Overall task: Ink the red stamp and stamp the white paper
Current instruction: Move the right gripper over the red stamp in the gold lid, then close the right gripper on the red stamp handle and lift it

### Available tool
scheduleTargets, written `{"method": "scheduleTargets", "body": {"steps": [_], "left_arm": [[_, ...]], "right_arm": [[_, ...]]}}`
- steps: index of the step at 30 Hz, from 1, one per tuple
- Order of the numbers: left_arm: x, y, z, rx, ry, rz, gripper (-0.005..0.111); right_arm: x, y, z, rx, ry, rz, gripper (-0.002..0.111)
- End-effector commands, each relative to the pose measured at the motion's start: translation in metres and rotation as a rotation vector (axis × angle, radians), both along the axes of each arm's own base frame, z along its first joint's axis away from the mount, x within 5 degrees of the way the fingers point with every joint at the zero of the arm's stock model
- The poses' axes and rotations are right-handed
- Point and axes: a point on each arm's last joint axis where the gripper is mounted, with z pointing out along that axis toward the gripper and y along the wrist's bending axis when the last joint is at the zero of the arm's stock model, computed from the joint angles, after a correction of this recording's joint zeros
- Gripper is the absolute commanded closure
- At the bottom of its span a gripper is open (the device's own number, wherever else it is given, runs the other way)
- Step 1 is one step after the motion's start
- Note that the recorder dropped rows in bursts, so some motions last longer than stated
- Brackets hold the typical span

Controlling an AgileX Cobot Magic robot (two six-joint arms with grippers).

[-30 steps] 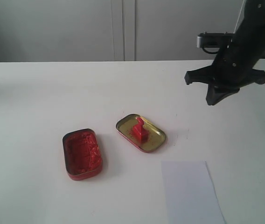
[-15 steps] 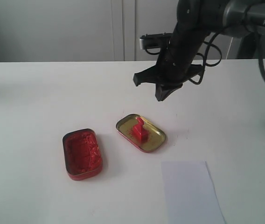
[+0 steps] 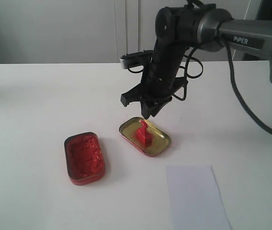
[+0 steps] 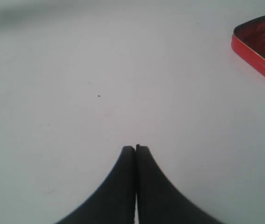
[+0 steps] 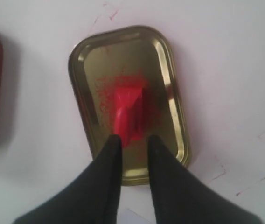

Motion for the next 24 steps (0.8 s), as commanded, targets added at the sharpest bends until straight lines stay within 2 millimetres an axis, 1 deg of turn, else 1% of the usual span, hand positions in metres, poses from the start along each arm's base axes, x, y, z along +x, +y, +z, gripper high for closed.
{"method": "scheduleTargets", "body": {"steps": [1, 5, 13, 24], "left_arm": [[-0.001, 0.000, -0.004, 0.005, 0.020, 0.001, 0.107], [-0.001, 0.000, -0.004, 0.005, 0.020, 0.001, 0.107], [-0.001, 0.000, -0.004, 0.005, 0.020, 0.001, 0.107], [-0.001, 0.000, -0.004, 0.005, 0.020, 0.001, 0.107]], "right_arm": [[-0.004, 0.010, -0.005, -0.012, 0.003, 0.055, 0.076], [-0.004, 0.015, -0.010, -0.019, -0.006, 0.081, 0.071], [0.001, 0.016, -0.015, -0.016, -0.044, 0.078, 0.071], [0.006, 0.016, -0.037, -0.056, -0.025, 0.082, 0.071]]}}
